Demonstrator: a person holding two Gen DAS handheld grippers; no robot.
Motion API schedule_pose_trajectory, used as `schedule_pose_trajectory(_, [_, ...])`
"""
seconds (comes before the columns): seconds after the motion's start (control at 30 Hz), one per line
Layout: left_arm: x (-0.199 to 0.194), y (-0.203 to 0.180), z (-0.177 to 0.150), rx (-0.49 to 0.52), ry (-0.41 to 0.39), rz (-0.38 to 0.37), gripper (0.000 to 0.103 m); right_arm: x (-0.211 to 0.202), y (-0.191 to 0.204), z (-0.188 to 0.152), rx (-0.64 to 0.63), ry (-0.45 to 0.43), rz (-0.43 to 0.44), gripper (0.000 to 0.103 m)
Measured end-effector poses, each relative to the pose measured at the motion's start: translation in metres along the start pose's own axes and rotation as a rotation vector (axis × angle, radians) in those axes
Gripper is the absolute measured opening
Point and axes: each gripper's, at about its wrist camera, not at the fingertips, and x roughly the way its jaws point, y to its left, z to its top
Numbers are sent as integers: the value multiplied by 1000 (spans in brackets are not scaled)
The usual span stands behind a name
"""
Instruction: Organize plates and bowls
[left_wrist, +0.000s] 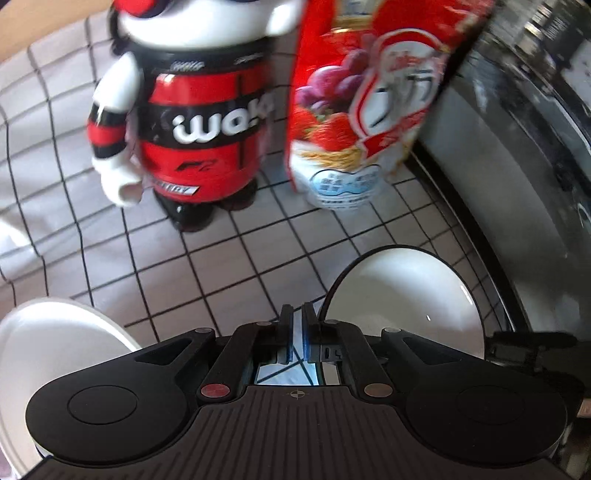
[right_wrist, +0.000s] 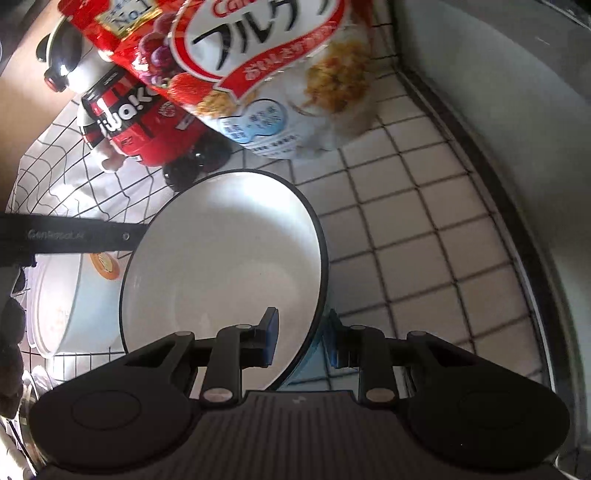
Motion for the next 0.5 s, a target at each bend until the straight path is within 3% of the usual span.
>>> schedule_pose_trajectory(0.13, [-15,-16,-3,115,-65,51,10,-8,1,-2,-13,-38,-20,26])
schedule_pose_trajectory(0.27, [-24,-10,-1,101,-91,-15,19,-16,-3,-5,-13,-64,-32,26])
schedule_pose_trajectory(0.5, [-18,-17,-1,122,-96,43,22,-19,-6,-7,-18,-71,-33,26])
